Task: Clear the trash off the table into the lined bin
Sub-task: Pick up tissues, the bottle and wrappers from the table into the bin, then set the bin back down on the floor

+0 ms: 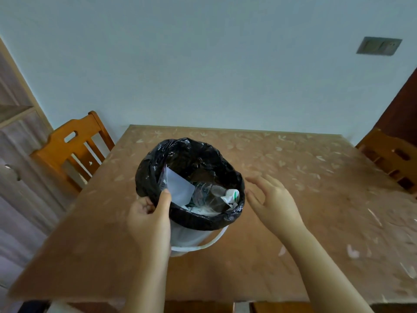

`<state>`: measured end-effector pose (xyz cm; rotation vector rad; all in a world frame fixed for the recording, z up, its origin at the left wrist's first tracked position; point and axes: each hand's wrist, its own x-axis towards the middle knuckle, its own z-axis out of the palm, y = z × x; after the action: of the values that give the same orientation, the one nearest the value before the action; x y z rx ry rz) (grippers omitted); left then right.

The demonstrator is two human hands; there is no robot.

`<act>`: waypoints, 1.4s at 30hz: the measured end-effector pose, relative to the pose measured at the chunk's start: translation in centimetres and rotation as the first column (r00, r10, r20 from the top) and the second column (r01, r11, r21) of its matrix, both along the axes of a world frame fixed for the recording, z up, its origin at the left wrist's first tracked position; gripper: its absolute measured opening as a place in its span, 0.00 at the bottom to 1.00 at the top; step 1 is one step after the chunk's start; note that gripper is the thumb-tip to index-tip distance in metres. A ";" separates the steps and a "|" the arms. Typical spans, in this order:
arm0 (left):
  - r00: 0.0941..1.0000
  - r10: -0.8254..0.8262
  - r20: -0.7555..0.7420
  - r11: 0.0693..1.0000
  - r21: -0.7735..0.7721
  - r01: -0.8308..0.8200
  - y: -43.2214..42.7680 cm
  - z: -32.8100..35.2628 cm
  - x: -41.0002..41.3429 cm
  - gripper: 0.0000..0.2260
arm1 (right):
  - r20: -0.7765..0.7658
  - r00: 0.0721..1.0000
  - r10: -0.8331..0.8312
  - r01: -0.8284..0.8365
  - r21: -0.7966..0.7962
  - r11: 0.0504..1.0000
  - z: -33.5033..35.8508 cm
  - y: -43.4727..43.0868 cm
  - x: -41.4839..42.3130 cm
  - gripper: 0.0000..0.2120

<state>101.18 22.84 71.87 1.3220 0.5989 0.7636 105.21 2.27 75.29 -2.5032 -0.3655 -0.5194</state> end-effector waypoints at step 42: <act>0.972 0.117 -0.202 0.990 0.105 -0.097 4.9 -7.1 -64.2 0.10 | 0.008 0.997 0.071 -0.069 -0.110 0.991 -7.3 4.7 -61.2 0.10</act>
<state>36.96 27.72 64.74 1.4778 0.8142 0.7539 43.99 6.97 67.97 -2.5828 -0.4974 -0.4993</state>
